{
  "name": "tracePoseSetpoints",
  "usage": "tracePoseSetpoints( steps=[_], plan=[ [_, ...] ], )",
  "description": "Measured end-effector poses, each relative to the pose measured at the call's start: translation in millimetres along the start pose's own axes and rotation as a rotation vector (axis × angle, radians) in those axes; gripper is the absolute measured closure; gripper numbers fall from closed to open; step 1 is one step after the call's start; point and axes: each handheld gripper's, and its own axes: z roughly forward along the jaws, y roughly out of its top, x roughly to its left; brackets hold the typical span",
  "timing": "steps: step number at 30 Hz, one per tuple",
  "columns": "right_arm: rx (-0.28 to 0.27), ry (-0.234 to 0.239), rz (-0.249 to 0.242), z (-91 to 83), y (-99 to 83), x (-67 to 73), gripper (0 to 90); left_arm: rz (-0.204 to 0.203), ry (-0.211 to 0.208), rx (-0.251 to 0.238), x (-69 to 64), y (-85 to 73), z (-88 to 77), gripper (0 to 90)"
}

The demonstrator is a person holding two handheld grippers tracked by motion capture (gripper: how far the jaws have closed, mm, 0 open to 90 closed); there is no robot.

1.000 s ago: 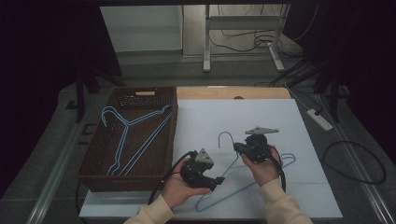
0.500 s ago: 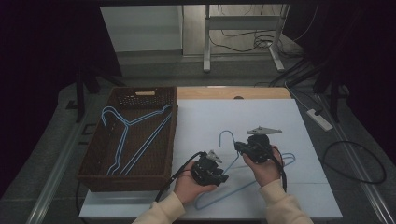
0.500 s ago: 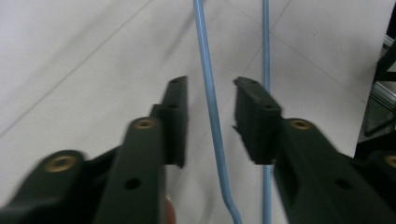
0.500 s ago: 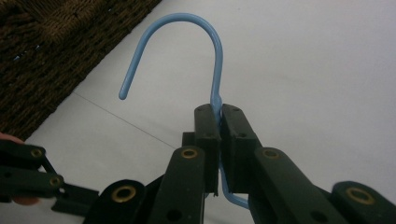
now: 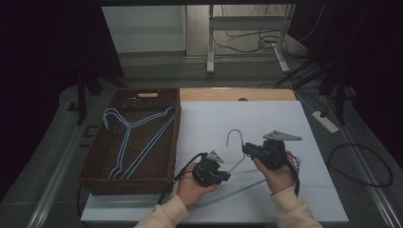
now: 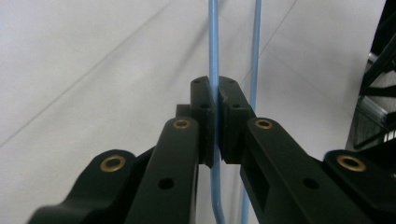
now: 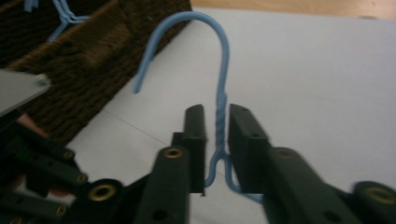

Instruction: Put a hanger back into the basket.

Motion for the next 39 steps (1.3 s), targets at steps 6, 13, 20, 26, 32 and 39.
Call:
tracePoseSetpoints(
  steps=[6, 13, 20, 26, 32, 39],
  plan=[
    [-0.105, -0.009, -0.095, -24.5, -11.2, -4.7, 46.5, -0.008, -0.009, -0.051, 0.5, 0.5, -13.5, 86.3],
    [-0.14, -0.027, -0.126, -46.9, -29.1, -17.6, 36.7, -0.016, -0.028, -0.12, -1.5, 1.6, -32.6, 86.3],
    [-0.166, -0.031, -0.115, -63.0, -40.4, -23.9, 36.1, -0.018, -0.03, -0.175, -2.3, 2.7, -53.4, 86.4],
    [-0.158, -0.031, -0.108, -64.3, -44.7, -30.0, 35.9, -0.02, -0.03, -0.228, -1.5, 4.2, -76.3, 86.4],
    [-0.121, -0.026, -0.119, -57.5, -49.0, -37.0, 35.0, -0.018, -0.02, -0.279, -0.7, 6.2, -100.9, 86.3],
    [-0.08, -0.028, -0.135, -50.5, -52.5, -41.2, 34.2, -0.023, -0.001, -0.34, 4.4, 3.8, -129.7, 86.3]
  ],
)
